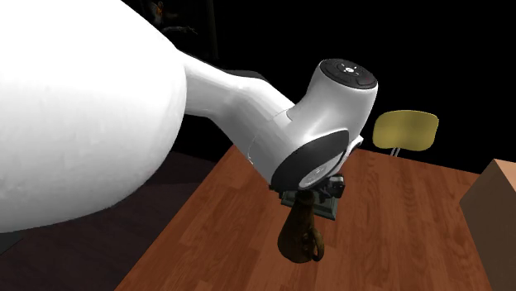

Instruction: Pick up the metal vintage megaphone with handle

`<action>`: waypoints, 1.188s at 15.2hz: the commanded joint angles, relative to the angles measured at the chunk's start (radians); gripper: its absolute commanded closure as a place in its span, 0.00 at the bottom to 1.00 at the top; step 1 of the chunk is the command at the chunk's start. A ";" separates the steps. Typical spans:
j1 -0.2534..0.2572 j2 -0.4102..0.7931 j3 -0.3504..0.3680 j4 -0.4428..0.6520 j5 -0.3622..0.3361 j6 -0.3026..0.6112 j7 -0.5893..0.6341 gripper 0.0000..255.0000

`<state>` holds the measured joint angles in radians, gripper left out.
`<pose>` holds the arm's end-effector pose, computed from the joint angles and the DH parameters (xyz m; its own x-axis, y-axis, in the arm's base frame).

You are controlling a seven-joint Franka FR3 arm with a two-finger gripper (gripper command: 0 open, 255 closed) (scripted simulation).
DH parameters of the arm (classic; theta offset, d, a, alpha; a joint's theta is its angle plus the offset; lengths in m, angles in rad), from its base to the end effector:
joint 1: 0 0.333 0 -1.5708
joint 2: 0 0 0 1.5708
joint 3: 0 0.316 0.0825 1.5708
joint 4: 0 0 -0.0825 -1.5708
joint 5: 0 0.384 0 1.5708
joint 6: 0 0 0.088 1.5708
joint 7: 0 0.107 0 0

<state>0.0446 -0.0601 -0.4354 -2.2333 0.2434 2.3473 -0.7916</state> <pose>0.4930 -0.2010 0.4111 0.9386 0.2254 0.2611 0.2468 -0.9677 -0.0521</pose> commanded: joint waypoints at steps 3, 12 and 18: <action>-0.003 0.104 -0.011 0.060 0.103 0.031 -0.110 0.00; -0.007 0.159 -0.003 0.029 0.168 0.102 -0.169 1.00; -0.007 0.159 -0.003 0.028 0.168 0.103 -0.168 1.00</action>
<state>0.0377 0.0971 -0.4384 -2.2044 0.4114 2.4508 -0.9599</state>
